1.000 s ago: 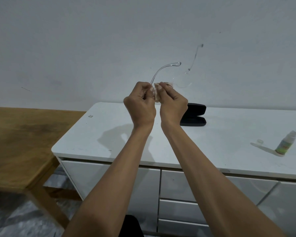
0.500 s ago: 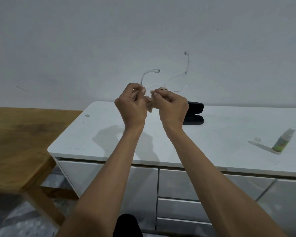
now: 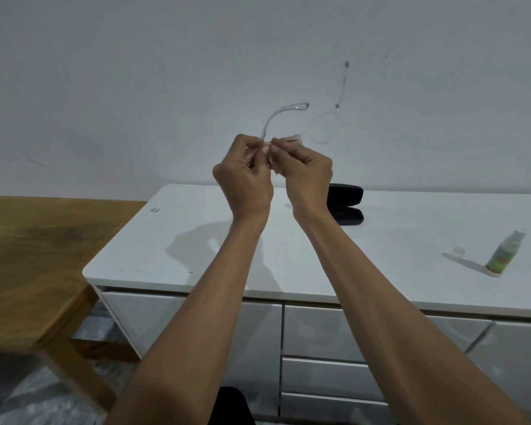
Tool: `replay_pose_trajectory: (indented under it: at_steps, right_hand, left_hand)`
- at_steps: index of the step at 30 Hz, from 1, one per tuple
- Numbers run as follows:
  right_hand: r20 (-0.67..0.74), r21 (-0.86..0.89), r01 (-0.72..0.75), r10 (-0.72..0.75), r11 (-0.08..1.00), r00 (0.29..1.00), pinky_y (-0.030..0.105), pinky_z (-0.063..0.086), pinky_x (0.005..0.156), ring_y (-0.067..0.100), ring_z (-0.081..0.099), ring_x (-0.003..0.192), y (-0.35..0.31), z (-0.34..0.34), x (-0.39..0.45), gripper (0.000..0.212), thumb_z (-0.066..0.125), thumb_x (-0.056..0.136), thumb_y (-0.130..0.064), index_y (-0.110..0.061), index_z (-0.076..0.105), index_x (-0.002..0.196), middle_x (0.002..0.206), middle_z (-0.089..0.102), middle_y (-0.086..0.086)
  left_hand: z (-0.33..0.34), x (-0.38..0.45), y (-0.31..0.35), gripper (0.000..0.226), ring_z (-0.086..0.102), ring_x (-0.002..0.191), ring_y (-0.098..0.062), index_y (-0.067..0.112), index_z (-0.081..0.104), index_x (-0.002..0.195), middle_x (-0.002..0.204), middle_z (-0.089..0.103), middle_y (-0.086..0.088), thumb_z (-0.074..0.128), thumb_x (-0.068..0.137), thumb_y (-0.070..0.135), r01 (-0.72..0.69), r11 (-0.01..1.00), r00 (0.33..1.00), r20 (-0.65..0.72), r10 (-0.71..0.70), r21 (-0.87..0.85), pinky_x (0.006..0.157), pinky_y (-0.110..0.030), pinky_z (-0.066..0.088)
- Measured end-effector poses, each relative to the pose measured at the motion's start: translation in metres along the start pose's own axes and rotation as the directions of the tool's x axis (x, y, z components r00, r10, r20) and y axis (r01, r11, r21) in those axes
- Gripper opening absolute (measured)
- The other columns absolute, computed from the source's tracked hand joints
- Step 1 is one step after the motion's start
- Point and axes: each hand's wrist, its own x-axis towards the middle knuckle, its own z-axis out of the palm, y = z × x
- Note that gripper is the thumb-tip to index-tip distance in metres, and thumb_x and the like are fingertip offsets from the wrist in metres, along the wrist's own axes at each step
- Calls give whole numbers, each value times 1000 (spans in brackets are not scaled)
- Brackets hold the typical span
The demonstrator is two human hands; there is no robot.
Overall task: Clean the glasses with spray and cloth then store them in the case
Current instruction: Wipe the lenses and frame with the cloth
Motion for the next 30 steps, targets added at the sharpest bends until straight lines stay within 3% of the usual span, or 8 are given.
replay_pose_trajectory:
  at_steps: [3,9,13,17,22,25,27,30]
  right_hand:
    - [90,-7,-51,52,999,995,46,60,96,35,77,93,4,-5,-1,16,78,86,-8,-9,82,101,89,80,13]
    - [98,-110,-26,37,994,994,53,61,85,23,73,72,11,-11,-7,12,79,83,-6,-11,84,93,76,78,11]
    - [-143,-63,8,-17,998,990,37,64,83,13,76,76,17,-6,-17,13,80,84,-8,-9,84,96,80,81,1]
    - [-285,11,55,-49,998,957,17,57,84,3,76,89,17,1,-14,15,79,86,-9,-8,83,100,93,81,-4]
    - [-194,58,9,2,998,981,37,59,97,12,76,96,15,1,-3,18,78,86,-9,-11,83,103,98,82,-4]
    - [-77,62,-41,46,997,996,41,60,97,16,76,88,17,-1,1,19,78,86,-7,-9,82,104,91,81,-2]
    - [31,73,-85,82,994,996,45,60,97,26,77,92,19,-2,0,19,77,87,-6,-7,81,106,90,80,1]
    - [87,59,-123,118,991,989,48,60,95,39,75,97,21,-2,-2,19,77,87,-7,-6,81,105,91,80,14]
  left_hand:
    - [-3,1,-5,7,70,61,-17,2,68,82,65,69,-3,68,87,-4,35,999,999,-5,-35,26,57,-29,58]
    - [-12,-7,-20,10,74,62,-21,4,65,82,71,73,-6,68,89,-3,102,994,993,48,-104,31,52,-39,60]
    - [-11,-12,-13,10,73,60,-9,0,64,83,71,72,-7,68,90,-7,76,997,996,51,-77,24,54,-17,55]
    - [-5,-14,-9,8,74,61,-11,0,64,84,71,72,-6,68,90,-4,28,999,998,61,-31,44,57,-34,62]
    - [-1,-9,-6,8,73,62,-22,1,64,84,69,71,-7,67,90,-3,18,999,998,56,-20,36,57,-40,61]
    - [-2,-6,-7,9,70,59,-21,1,64,82,66,71,-7,66,90,-2,0,998,999,48,-2,59,55,-37,58]
    - [-5,-4,-11,10,68,58,-22,2,64,81,65,71,-7,66,89,-2,-3,997,999,48,0,75,54,-37,55]
    - [-10,-6,-15,10,67,58,-23,3,64,81,64,69,-6,66,90,-1,-9,994,999,52,3,106,54,-36,54]
